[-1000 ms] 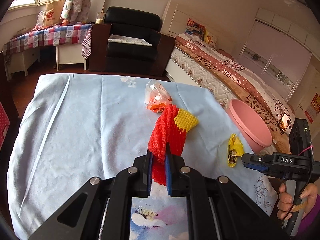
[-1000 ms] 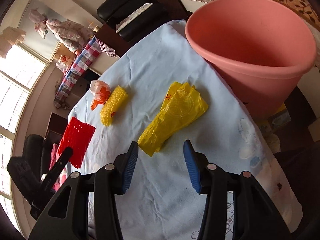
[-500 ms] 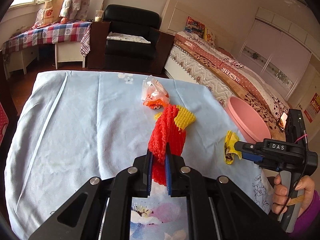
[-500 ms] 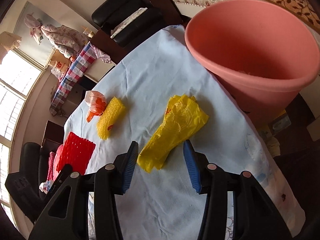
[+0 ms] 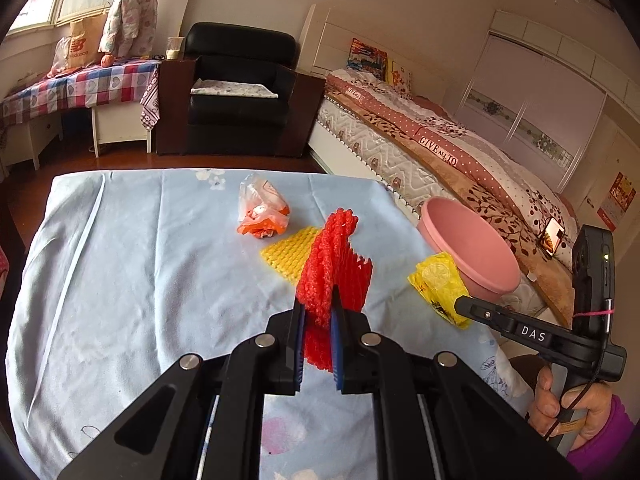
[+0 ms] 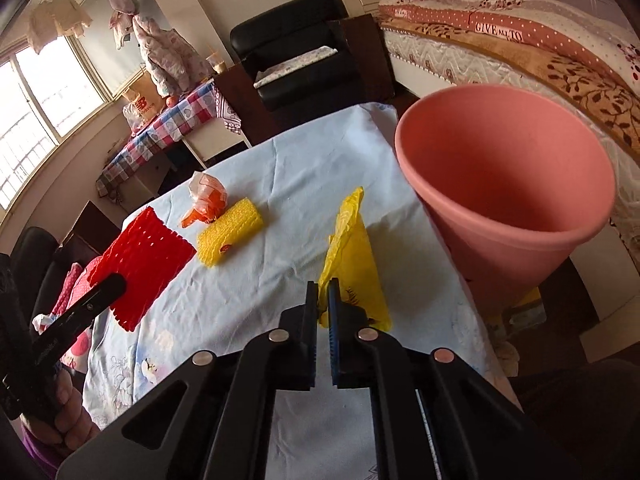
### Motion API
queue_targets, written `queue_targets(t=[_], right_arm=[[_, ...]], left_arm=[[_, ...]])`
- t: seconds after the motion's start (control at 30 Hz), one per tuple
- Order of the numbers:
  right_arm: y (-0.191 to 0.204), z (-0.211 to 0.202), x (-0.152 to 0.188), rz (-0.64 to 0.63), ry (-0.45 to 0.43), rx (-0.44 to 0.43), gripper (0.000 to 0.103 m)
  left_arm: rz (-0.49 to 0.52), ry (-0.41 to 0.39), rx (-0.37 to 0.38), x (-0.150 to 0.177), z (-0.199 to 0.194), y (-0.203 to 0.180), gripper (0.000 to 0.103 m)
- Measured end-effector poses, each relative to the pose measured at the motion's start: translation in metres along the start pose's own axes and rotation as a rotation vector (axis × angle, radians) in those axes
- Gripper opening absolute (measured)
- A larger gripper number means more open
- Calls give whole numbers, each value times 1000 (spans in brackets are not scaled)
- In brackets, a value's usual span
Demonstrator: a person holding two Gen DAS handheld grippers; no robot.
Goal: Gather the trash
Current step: 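Grasp the red foam net with the left tool while the right tool grasps the yellow plastic bag, then carry the red net and yellow bag over the pink bucket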
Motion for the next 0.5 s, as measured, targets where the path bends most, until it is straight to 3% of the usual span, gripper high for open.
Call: queue_targets(t=[0.27,0.5], right_arm=[[-17,-39,-24,-22,-153,10,5],[-57,-61,-46,7,-240,65,5]], left_arm=[[39,-30,63,-18,10,-46,10],[82,-40,114,-31,30,-97,10]])
Point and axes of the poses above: each gripper's, at about its wrist camera, not at the fingertips, and z roughly the way its jaws point, y to its left, x to its underside, the point moved 1 cm from there along z, roughly the way its jaws point, and after that the axes turned 12 degrees about -y, right-handed, at the moved point
